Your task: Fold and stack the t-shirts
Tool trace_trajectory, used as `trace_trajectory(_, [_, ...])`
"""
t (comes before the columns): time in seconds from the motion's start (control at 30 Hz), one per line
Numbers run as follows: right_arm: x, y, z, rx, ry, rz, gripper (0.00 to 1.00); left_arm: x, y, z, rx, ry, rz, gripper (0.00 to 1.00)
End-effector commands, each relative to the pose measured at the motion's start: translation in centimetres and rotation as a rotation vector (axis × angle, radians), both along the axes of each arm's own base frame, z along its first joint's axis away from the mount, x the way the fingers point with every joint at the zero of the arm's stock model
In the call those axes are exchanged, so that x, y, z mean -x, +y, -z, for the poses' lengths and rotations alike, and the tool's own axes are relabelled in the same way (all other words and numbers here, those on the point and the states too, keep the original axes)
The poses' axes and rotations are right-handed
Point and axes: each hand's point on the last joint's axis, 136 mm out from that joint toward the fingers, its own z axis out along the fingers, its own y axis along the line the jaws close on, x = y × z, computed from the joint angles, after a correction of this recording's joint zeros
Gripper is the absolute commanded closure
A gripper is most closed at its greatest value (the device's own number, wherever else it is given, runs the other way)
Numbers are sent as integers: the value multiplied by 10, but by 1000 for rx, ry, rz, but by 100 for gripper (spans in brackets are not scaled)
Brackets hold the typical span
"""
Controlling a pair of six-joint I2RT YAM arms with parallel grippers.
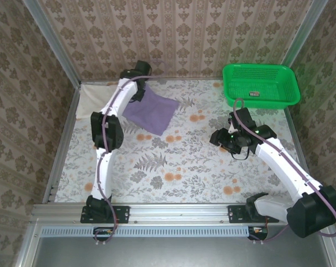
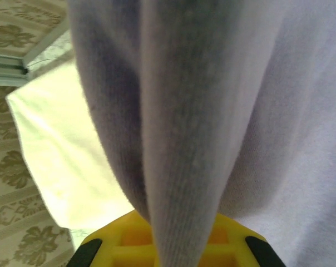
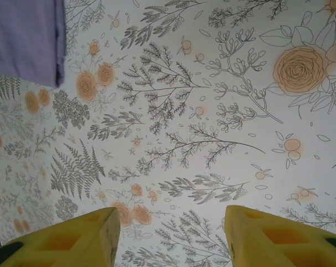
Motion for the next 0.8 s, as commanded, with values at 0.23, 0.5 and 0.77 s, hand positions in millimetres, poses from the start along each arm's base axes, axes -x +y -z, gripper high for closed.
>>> trace_trajectory(0.23, [-2, 7, -4, -12, 15, -27, 46, 0, 18, -105, 47, -180, 43, 100])
trace_trajectory(0.5, [-8, 9, -2, -11, 22, -34, 46, 1, 56, -135, 42, -243, -25, 100])
trace_trajectory(0.77, [-15, 13, -2, -15, 25, -37, 47, 2, 74, -139, 48, -253, -69, 100])
